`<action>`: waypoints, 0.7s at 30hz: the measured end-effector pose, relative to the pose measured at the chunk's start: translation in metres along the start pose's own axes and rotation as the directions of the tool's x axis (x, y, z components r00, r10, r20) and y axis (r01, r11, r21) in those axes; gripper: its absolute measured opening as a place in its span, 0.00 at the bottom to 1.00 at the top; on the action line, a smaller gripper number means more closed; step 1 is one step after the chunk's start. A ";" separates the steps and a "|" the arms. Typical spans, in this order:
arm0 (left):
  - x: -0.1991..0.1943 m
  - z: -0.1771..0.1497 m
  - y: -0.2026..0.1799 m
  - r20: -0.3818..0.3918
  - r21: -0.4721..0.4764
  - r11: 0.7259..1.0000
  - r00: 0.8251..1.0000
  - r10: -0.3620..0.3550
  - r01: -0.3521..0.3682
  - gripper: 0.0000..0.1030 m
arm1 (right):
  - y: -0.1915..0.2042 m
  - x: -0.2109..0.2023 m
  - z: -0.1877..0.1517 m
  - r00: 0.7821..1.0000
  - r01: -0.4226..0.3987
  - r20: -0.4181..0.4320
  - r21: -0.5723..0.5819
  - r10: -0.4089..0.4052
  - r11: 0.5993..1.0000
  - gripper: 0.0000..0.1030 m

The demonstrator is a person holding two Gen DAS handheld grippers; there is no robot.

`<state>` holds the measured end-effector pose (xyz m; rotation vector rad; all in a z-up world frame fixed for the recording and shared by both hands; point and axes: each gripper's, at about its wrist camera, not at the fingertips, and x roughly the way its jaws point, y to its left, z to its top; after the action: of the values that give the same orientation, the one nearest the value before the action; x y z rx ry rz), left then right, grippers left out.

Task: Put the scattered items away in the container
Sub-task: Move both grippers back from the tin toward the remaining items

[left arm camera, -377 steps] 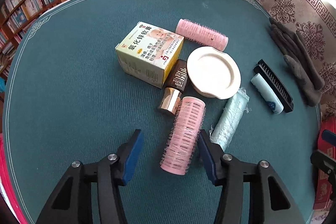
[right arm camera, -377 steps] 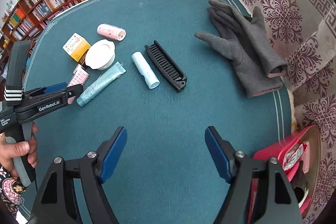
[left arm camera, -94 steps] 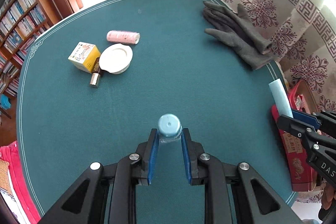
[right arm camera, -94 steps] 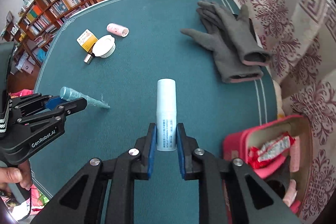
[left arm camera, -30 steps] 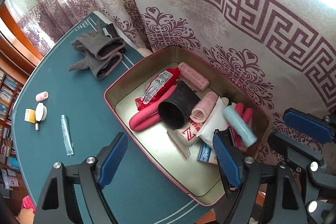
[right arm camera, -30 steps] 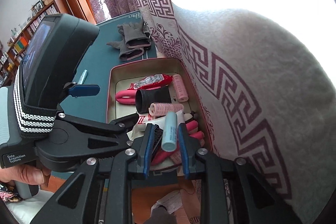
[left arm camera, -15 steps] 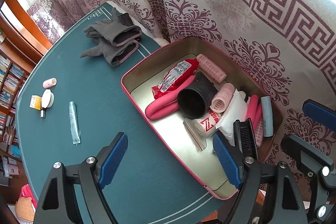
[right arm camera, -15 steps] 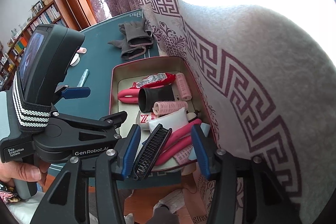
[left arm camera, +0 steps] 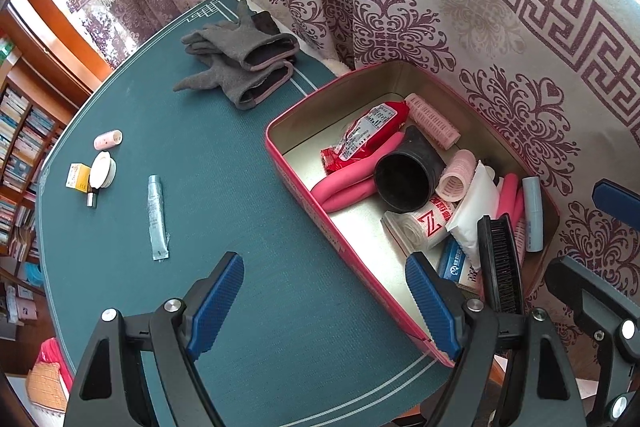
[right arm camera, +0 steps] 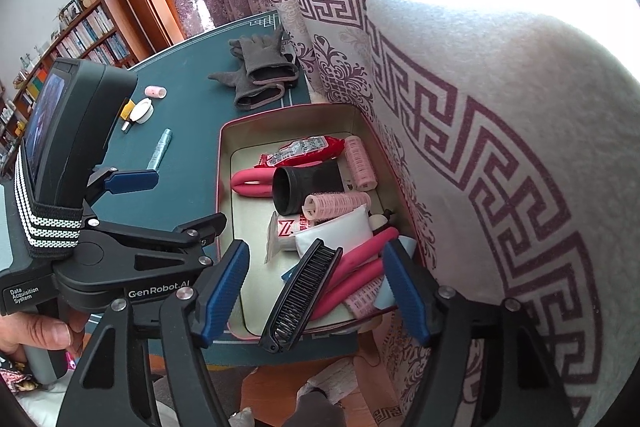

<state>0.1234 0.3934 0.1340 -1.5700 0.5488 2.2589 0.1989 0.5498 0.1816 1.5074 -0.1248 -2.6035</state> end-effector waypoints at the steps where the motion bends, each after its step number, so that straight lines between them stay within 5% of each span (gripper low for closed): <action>1: 0.000 -0.001 0.003 -0.001 -0.005 1.000 1.000 0.002 -0.002 0.82 | 0.001 0.001 0.001 1.000 -0.003 -0.003 -0.002 0.003 1.000 0.71; 14: 0.007 -0.019 0.060 -0.004 -0.122 0.992 0.999 0.036 -0.037 0.82 | 0.024 0.020 0.012 0.999 -0.027 -0.039 -0.018 0.027 0.999 0.72; 21: 0.021 -0.045 0.129 -0.043 -0.290 0.956 0.998 0.038 -0.049 0.82 | 0.051 0.042 0.020 0.994 -0.052 -0.097 -0.047 0.047 0.998 0.73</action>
<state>0.0910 0.2602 0.1153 -1.7541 0.2695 2.4371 0.1645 0.4930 0.1622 1.5883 -0.0859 -2.4720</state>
